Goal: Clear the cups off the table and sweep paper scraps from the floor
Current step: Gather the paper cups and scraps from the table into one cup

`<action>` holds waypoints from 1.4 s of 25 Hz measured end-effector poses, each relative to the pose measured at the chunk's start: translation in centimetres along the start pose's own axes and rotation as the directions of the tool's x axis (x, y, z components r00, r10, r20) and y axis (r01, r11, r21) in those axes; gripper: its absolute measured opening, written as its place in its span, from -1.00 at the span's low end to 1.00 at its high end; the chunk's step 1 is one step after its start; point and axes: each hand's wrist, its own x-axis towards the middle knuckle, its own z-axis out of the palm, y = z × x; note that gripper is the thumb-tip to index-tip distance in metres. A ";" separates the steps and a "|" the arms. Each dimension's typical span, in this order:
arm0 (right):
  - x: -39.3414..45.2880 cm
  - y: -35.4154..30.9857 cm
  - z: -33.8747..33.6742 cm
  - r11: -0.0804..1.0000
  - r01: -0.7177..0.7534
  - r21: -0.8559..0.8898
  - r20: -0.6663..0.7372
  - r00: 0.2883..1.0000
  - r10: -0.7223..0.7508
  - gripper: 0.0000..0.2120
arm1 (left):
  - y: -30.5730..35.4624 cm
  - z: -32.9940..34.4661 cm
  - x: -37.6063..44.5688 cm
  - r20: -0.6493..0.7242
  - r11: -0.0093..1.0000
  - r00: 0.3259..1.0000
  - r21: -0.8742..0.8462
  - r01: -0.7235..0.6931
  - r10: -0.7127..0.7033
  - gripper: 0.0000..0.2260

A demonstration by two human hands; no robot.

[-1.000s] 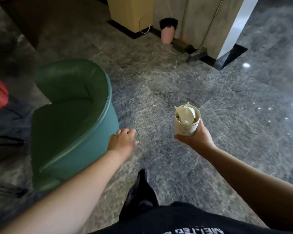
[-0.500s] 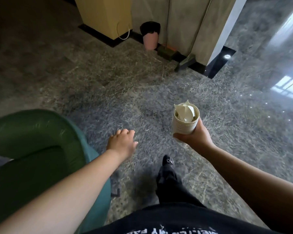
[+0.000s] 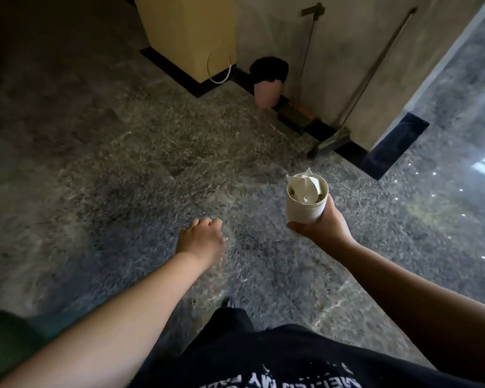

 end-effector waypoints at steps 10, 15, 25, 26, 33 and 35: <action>27.5 -9.8 5.0 0.998 -0.044 0.053 -0.062 0.997 0.047 -0.24 | -6.3 -10.0 29.0 0.001 0.979 0.993 0.163 -0.120 0.122 -0.61; 39.3 -13.3 5.5 0.995 -0.067 0.075 -0.089 0.993 0.073 -0.28 | -6.1 -15.7 41.7 0.037 0.976 0.989 0.159 -0.149 0.145 -0.61; 67.7 -18.6 4.6 0.995 -0.045 0.084 -0.030 0.998 0.048 -0.22 | -4.9 -26.4 67.8 0.071 0.956 0.988 0.250 -0.154 0.140 -0.65; 69.9 -19.3 4.5 0.996 -0.039 0.080 -0.022 0.999 0.041 -0.20 | -5.0 -27.4 69.8 0.068 0.957 0.988 0.248 -0.149 0.136 -0.66; 85.4 -22.7 5.7 1.000 -0.012 0.025 -0.001 1.000 0.012 -0.08 | -7.6 -33.0 85.8 0.053 0.960 0.980 0.196 -0.200 0.194 -0.59; 90.1 -23.7 6.7 0.999 -0.035 0.008 -0.030 0.999 0.035 -0.07 | -8.5 -34.7 91.7 0.083 0.956 0.973 0.183 -0.228 0.216 -0.56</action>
